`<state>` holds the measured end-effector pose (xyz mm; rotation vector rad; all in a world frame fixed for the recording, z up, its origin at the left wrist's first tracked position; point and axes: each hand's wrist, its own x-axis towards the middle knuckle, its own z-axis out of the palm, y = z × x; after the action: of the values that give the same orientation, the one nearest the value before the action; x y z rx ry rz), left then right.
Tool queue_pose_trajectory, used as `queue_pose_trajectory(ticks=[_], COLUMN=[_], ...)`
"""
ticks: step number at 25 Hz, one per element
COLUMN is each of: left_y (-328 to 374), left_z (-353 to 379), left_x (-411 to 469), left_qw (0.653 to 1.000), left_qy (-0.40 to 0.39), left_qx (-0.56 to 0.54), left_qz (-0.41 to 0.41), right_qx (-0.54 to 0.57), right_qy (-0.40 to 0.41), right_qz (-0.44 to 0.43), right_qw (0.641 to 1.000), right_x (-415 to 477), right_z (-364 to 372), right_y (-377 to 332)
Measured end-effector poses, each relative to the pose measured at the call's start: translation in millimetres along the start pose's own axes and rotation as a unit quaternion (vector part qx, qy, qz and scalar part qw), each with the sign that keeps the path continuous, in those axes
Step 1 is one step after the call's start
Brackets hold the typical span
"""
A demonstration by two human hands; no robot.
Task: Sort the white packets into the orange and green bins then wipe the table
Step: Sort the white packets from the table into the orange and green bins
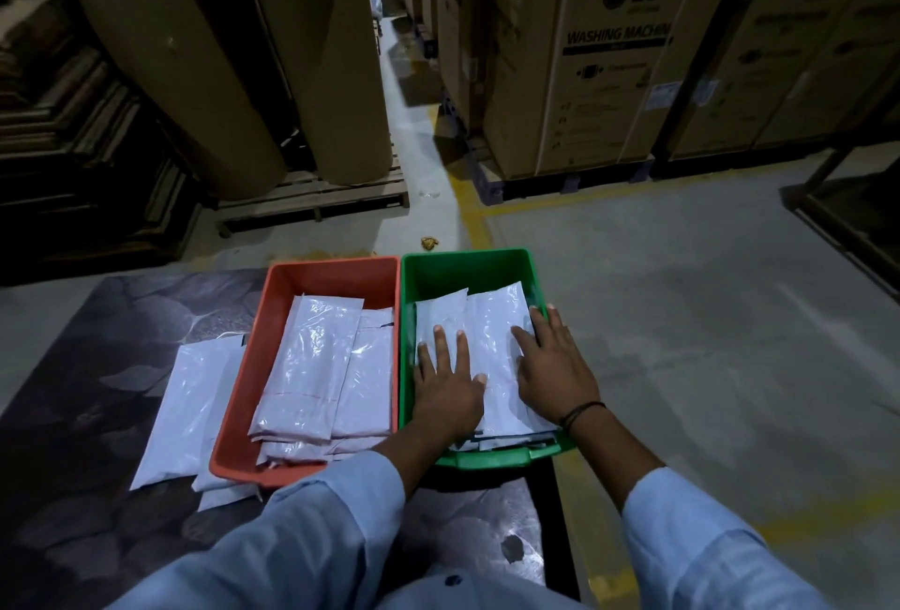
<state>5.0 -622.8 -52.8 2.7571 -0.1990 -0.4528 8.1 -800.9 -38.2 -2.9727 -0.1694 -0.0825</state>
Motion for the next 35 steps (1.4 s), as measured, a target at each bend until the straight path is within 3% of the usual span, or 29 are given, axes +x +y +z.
queue_pose_trajectory(ticks=[11,16,20,28,35], left_y=[-3.8,-4.6,-24.4,-140.5,-266.7], left_z=[-4.6,-28.9,-55.3,-116.3,-149.1], left_x=[-0.4,-13.5,-24.0,-41.3,-62.8], left_qw=[0.999,0.995,0.98,0.97,0.967], left_qy=[-0.032,0.071,0.156,0.224,0.233], left_qx=[-0.027,0.009,-0.022,-0.051,-0.103], left_qz=[0.012,0.062,0.118,0.077,-0.019], right_qx=[-0.045,-0.048,-0.029,0.076,0.098], right_qy=[-0.026,-0.015,0.02,0.089,0.11], right_qz=[0.001,0.003,-0.021,-0.034,-0.063], right_qw=[0.999,0.999,0.999,0.993,0.987], right_x=[-2.3,3.7,19.1,36.4,43.8], right_z=[-4.5,-10.2,-15.8,-6.8,12.4], right_y=[-5.9,-18.9,-56.0,-177.3,-291.5])
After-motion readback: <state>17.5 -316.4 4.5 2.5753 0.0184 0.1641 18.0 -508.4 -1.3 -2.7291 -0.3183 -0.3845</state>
